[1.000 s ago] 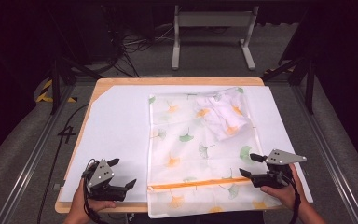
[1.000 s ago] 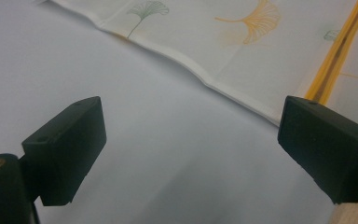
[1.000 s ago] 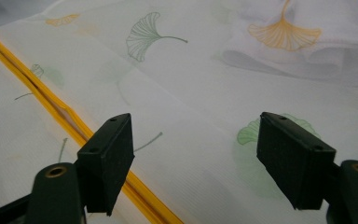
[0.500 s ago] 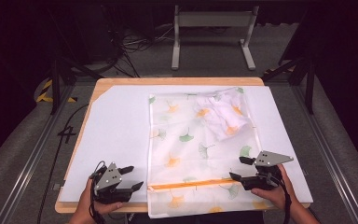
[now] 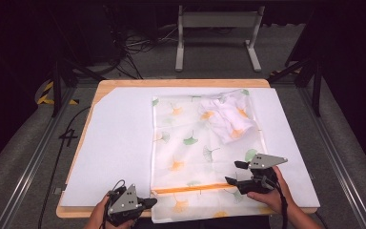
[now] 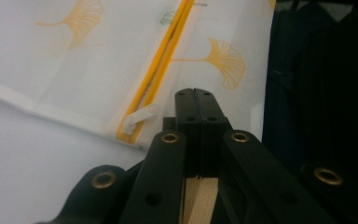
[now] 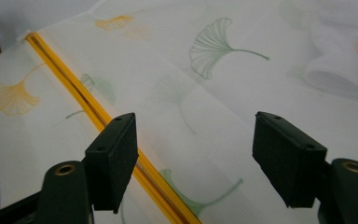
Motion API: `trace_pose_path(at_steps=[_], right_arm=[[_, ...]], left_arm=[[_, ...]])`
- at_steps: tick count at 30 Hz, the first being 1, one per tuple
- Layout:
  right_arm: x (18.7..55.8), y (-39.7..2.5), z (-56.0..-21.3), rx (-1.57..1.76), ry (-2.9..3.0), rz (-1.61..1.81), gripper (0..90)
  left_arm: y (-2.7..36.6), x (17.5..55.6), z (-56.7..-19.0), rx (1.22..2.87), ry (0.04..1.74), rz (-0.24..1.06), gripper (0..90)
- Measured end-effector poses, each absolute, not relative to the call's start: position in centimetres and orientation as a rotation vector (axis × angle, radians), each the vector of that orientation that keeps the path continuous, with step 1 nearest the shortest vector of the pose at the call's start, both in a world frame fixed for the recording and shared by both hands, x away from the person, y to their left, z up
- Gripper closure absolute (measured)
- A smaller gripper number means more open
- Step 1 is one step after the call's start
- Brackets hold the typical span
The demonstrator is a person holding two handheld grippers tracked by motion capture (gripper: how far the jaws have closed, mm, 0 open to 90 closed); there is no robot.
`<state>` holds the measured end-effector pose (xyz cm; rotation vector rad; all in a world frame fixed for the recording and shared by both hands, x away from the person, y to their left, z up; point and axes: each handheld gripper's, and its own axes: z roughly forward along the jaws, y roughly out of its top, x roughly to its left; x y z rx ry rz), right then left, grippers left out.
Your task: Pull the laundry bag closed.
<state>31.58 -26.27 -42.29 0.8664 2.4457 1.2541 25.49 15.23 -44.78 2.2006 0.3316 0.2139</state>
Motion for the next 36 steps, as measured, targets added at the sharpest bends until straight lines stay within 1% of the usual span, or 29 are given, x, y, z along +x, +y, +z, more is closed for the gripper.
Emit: trace_pose_path(at_steps=[1, 3, 5, 8, 13, 18, 19, 20, 22, 27, 30, 32, 35, 36], right_arm=[[31.6, -25.6, -42.2, 0.854, 2.449, 1.243, 32.7], [31.7, -24.6, -42.1, 0.827, 2.462, 1.252, 33.1], [31.8, -23.5, -42.0, 0.811, 2.474, 1.261, 33.5], [32.1, -21.6, -41.9, 0.758, 2.508, 1.276, 36.1], [32.5, -18.5, -42.0, 0.695, 2.572, 1.319, 38.7], [32.3, -15.3, -42.5, 0.627, 2.641, 1.325, 42.3], [32.3, -15.3, -42.5, 0.627, 2.641, 1.325, 42.3], [32.1, -14.0, -42.8, 0.606, 2.673, 1.337, 42.8], [32.0, -13.4, -42.9, 0.599, 2.684, 1.333, 43.5], [31.6, -10.3, -43.6, 0.568, 2.755, 1.337, 50.0], [31.3, -9.1, -43.8, 0.533, 2.78, 1.321, 54.1], [31.1, -8.5, -43.9, 0.515, 2.794, 1.305, 58.9], [31.0, -7.5, -44.1, 0.499, 2.805, 1.289, 63.0], [31.0, -7.2, -44.1, 0.495, 2.805, 1.275, 65.6]], left_arm=[[15.1, 25.5, -44.8, 2.214, 0.319, 0.218, 88.9], [14.9, 25.6, -45.1, 2.22, 0.323, 0.207, 88.6], [14.6, 25.7, -45.3, 2.247, 0.307, 0.228, 88.6], [14.4, 26.0, -45.4, 2.242, 0.327, 0.228, 87.7], [14.1, 26.3, -46.0, 2.292, 0.331, 0.237, 88.0], [14.5, 26.3, -46.0, 2.294, 0.343, 0.243, 89.3], [14.5, 26.3, -46.0, 2.294, 0.343, 0.243, 90.0], [14.6, 26.3, -46.0, 2.292, 0.337, 0.245, 90.0], [14.8, 26.2, -46.0, 2.281, 0.354, 0.235, 90.0], [14.9, 26.2, -46.0, 2.292, 0.342, 0.244, 90.0], [15.0, 26.1, -46.0, 2.289, 0.352, 0.243, 90.0], [15.0, 26.1, -46.0, 2.288, 0.352, 0.245, 90.0], [15.0, 26.0, -46.0, 2.292, 0.345, 0.252, 90.0], [15.0, 26.0, -46.0, 2.288, 0.347, 0.248, 90.0]])
